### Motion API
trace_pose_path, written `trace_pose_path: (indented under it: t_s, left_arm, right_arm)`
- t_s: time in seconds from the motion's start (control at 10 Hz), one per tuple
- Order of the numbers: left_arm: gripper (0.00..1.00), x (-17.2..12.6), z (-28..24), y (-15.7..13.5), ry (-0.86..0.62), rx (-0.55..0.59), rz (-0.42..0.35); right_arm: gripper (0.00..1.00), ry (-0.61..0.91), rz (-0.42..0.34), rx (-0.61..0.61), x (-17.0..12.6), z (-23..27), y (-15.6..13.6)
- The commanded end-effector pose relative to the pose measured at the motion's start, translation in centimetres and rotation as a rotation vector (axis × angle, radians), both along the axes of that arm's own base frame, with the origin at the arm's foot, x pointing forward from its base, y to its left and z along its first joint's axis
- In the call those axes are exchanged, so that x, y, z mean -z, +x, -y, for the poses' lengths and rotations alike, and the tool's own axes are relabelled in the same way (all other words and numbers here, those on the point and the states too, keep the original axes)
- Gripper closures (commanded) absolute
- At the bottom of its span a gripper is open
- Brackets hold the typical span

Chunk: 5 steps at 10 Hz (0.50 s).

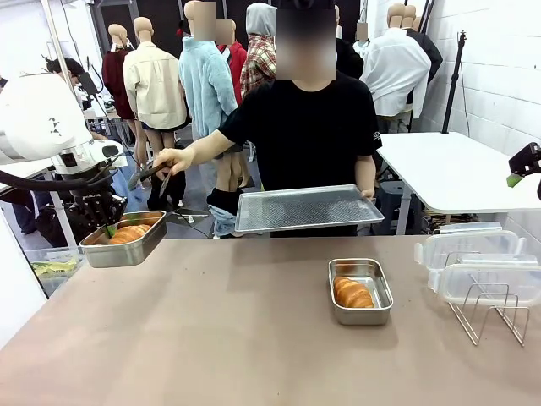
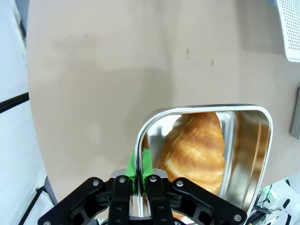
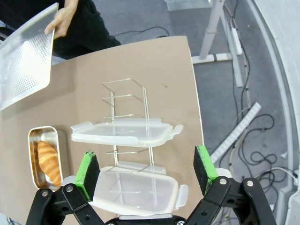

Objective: Place the bread in airtight containers.
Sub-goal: Once an object is inside an Airtight Container , place the container in the center of the table.

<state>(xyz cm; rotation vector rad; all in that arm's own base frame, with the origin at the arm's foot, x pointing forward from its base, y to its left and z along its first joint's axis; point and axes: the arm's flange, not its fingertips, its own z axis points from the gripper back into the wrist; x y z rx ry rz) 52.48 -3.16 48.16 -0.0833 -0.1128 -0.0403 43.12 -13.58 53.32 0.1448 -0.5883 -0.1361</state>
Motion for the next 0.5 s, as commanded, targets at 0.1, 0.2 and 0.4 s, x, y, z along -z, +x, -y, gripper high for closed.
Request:
trace_pose_path:
  t_s: [0.1, 0.2, 0.4]
  left_arm:
    - [1.0, -0.34, -0.12, 0.04, 0.003, -0.001, 0.01]
    - [1.0, -0.34, -0.12, 0.04, 0.003, -0.001, 0.01]
    - [1.0, -0.34, -0.12, 0.04, 0.003, -0.001, 0.01]
  right_arm:
    - [0.0, -0.001, 0.001, 0.018, 0.0, -0.19, 0.16]
    - [0.0, -0.001, 0.001, 0.018, 0.0, -0.19, 0.16]
    - [0.0, -0.001, 0.001, 0.018, 0.0, -0.19, 0.16]
